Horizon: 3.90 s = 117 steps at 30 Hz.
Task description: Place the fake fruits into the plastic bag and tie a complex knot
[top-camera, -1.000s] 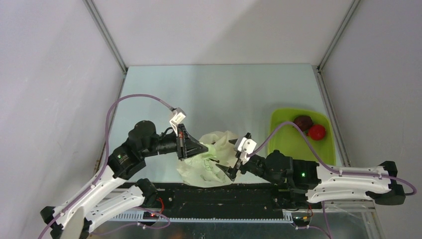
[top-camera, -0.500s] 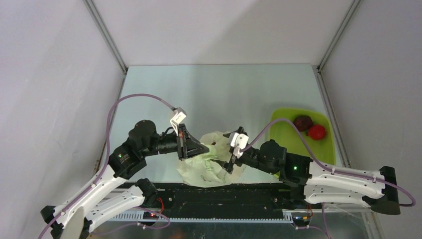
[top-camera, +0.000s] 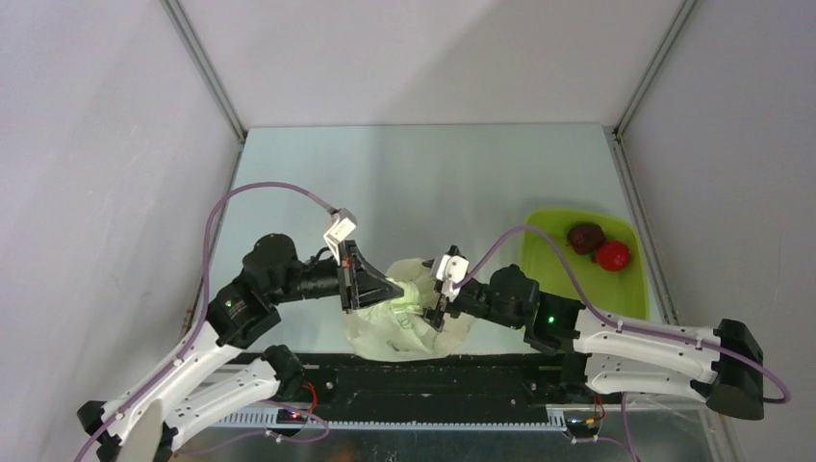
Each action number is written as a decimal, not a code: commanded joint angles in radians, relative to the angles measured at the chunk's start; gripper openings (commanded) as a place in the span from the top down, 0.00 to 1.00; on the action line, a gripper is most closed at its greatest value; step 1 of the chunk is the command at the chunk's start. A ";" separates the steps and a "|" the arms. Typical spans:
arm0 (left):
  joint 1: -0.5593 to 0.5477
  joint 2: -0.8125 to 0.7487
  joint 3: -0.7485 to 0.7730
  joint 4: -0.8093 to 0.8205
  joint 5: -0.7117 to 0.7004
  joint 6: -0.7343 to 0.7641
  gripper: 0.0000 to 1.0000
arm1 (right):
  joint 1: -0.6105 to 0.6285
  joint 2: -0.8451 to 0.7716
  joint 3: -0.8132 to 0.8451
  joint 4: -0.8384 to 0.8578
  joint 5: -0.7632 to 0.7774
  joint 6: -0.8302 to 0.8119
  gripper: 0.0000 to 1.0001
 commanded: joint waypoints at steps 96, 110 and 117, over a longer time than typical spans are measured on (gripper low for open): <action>-0.637 -0.115 -0.211 0.189 -1.015 0.662 1.00 | 0.192 0.156 0.201 -0.062 0.587 1.783 0.36; -0.707 -0.100 -0.204 0.169 -1.082 0.684 1.00 | 0.191 0.170 0.238 -0.147 0.693 1.697 0.57; -0.718 -0.092 -0.197 0.155 -1.080 0.683 1.00 | 0.190 0.180 0.250 -0.164 0.715 1.648 0.64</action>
